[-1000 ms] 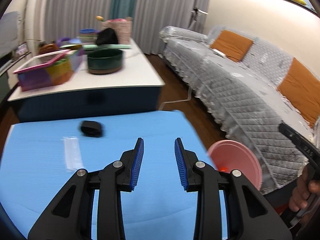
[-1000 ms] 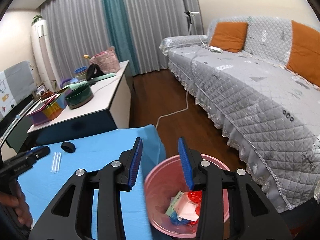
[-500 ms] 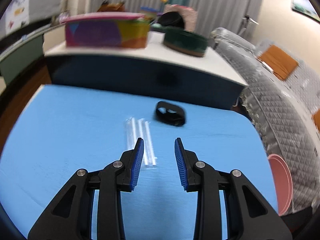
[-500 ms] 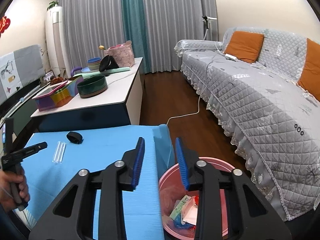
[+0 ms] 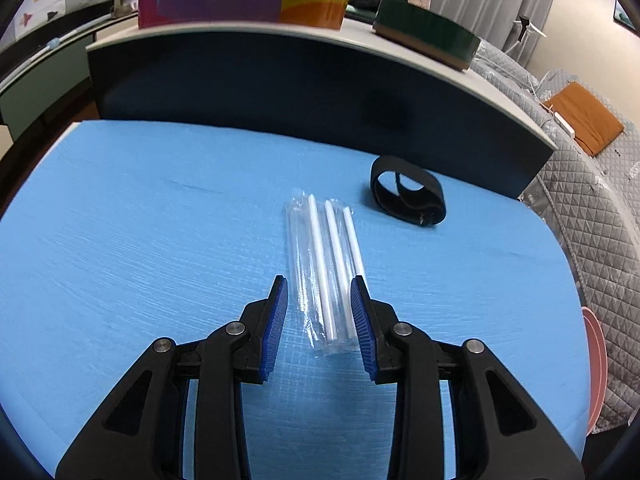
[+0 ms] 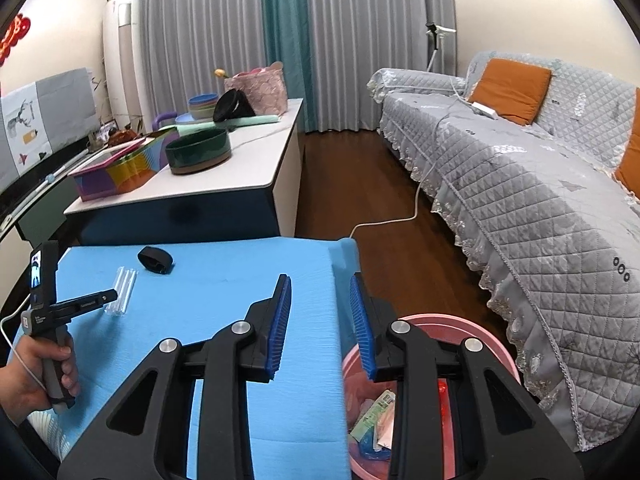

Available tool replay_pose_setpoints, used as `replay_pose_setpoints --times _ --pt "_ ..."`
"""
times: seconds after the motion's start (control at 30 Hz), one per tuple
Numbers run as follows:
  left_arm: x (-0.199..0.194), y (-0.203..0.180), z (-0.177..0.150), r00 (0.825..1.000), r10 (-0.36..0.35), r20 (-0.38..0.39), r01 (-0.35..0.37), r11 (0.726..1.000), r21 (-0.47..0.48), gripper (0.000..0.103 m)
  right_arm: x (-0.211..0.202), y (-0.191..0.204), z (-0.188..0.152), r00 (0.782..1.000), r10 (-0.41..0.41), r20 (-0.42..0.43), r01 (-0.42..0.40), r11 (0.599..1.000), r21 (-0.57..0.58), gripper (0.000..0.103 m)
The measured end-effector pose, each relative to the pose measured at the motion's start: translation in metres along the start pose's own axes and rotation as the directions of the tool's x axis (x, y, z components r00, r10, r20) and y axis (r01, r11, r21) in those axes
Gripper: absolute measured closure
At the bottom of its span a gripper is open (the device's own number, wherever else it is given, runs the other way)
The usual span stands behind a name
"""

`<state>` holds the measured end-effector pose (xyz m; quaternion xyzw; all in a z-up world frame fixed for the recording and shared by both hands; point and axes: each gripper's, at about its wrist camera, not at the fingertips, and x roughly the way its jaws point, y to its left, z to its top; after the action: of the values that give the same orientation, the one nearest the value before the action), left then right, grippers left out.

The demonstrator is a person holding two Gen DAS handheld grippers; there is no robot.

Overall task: Collect trash
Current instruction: 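Close the left tool on the clear pack of white straws, then lower the right tool onto the black strap and close it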

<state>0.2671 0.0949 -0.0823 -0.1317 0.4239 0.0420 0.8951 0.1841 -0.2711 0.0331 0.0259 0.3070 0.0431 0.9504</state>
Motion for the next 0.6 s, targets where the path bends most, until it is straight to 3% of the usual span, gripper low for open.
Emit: replay_pose_setpoints --times 0.1,0.2,0.27,0.4,0.5,0.6 --pt "0.002 -0.002 -0.002 1.000 0.009 -0.011 -0.009 1.000 0.019 0.071 0.006 0.011 -0.002 1.000 0.010 -0.010 -0.010 1.000 -0.022 0.072" --pt "0.002 -0.009 -0.002 1.000 0.019 -0.007 -0.019 0.997 0.073 0.092 0.012 0.023 -0.003 0.999 0.025 -0.021 -0.026 0.999 -0.045 0.072" --pt "-0.001 -0.010 -0.001 1.000 0.017 0.001 -0.017 0.996 0.082 0.098 0.015 0.030 -0.004 0.999 0.043 -0.030 -0.045 0.998 -0.050 0.072" --pt "-0.008 0.000 0.003 0.999 0.032 0.021 -0.033 0.998 0.057 0.098 0.024 0.047 -0.002 0.994 0.093 -0.055 -0.097 0.993 -0.064 0.072" --pt "-0.010 0.014 0.006 1.000 0.024 -0.004 -0.024 1.000 -0.019 0.098 0.034 0.065 0.001 0.990 0.125 -0.071 -0.132 0.987 -0.090 0.072" --pt "-0.009 0.018 0.005 0.999 0.037 -0.028 -0.038 0.999 -0.036 0.098 0.047 0.085 0.005 0.984 0.159 -0.079 -0.168 0.980 -0.109 0.072"
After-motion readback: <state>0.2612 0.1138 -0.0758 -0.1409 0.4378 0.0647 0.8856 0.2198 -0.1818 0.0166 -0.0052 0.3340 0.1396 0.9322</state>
